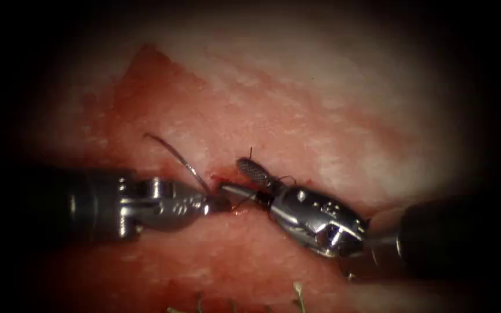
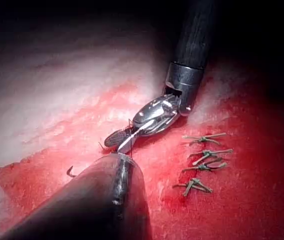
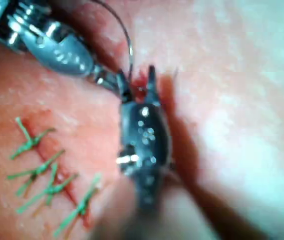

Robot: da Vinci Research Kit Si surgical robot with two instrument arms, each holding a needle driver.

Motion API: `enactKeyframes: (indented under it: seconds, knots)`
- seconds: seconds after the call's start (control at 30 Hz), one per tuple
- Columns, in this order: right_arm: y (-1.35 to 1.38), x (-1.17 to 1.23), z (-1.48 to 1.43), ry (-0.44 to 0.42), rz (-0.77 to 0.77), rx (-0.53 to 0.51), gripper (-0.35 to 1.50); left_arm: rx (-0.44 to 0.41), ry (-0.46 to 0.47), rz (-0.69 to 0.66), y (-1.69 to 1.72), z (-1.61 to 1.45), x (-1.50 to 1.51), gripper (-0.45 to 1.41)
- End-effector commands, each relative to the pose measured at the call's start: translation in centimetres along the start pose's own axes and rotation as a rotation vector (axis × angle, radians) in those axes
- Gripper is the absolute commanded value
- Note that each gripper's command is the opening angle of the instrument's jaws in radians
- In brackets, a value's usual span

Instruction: Wound Closure

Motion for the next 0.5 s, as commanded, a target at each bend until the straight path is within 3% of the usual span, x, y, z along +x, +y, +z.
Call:
enactKeyframes:
  seconds: [0.03, 0.5]
  knots:
    - [-0.04, -0.13, 0.02, -0.004, 0.007, -0.011, 0.31, -0.005, 0.000, -0.001, 0.06, 0.06, 0.01, -0.45]
    - [0.04, -0.13, -0.01, -0.080, 0.052, -0.140, 0.31, 0.000, -0.005, -0.010, -0.05, 0.14, 0.08, -0.45]
